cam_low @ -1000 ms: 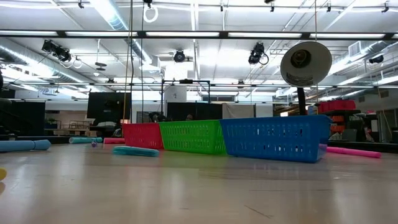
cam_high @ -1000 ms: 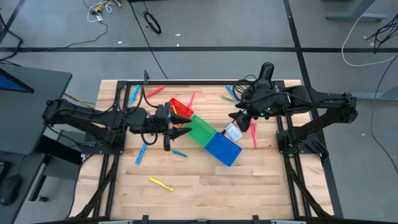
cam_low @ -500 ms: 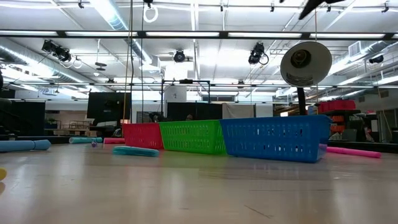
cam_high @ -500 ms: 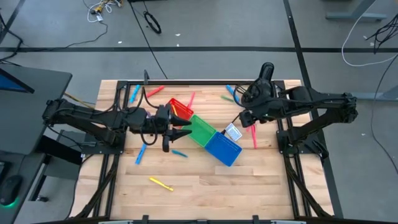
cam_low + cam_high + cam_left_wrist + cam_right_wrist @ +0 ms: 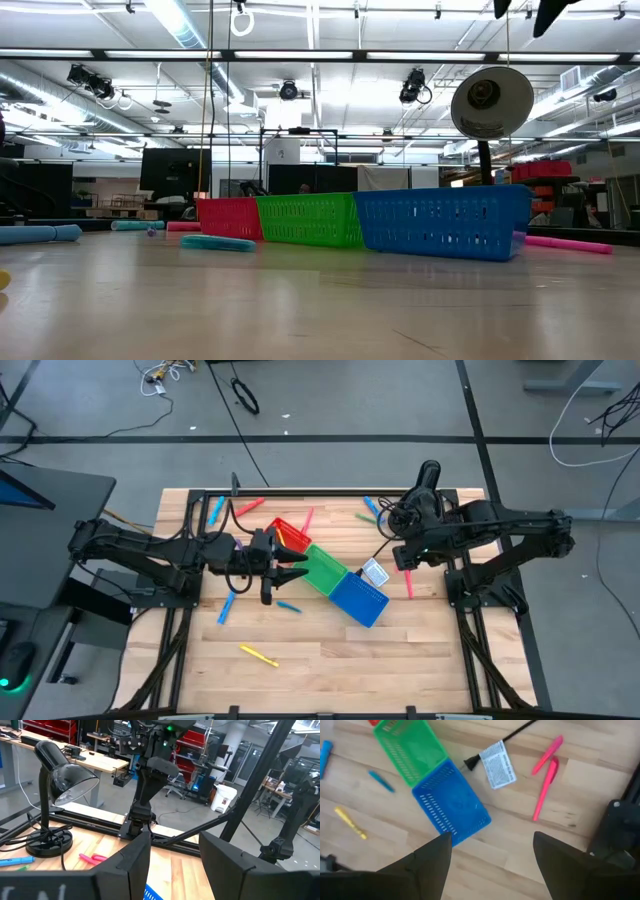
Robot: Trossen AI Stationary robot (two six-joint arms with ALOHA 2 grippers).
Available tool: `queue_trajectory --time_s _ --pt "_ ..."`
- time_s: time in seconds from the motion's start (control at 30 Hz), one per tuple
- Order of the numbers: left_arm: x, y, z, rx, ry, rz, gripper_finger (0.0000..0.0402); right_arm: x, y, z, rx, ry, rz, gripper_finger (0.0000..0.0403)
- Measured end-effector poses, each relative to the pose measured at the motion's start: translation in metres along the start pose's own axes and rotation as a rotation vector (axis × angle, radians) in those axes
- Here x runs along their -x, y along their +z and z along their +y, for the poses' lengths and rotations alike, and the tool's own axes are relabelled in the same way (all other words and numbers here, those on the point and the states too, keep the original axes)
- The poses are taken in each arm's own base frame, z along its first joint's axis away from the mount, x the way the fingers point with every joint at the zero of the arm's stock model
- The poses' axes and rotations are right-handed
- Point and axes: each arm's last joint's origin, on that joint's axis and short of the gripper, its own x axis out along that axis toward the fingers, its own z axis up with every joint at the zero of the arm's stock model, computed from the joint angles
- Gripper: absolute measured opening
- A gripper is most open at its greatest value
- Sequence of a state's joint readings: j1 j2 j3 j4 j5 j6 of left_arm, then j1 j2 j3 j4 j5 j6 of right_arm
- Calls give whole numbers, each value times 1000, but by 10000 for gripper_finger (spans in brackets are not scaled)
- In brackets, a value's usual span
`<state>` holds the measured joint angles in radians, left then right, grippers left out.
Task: Pick & Place Markers
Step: Put the bottom pink marker pen into the red bin
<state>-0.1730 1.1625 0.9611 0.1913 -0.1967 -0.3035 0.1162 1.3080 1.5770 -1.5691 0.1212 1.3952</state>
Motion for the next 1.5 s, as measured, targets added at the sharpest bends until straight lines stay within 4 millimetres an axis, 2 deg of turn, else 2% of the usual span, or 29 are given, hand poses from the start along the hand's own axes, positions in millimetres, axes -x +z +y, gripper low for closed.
queue_trajectory --time_s 0.27,0.6,0.83,1.1,1.5 --pt "0 0 0 0 0 1 174 -60 -9 -11 -62 -207 26 278" --pt "0 -1 -2 -1 -61 21 174 -128 -18 -20 -63 -213 10 278" --pt "0 -1 -2 -1 -60 21 174 -171 -26 -41 -63 -254 37 278" --pt "0 -1 -2 -1 -60 20 174 -204 -34 -59 -65 -237 40 278" --pt "0 -1 -2 0 -60 20 174 -236 -38 -81 -99 -194 53 278"
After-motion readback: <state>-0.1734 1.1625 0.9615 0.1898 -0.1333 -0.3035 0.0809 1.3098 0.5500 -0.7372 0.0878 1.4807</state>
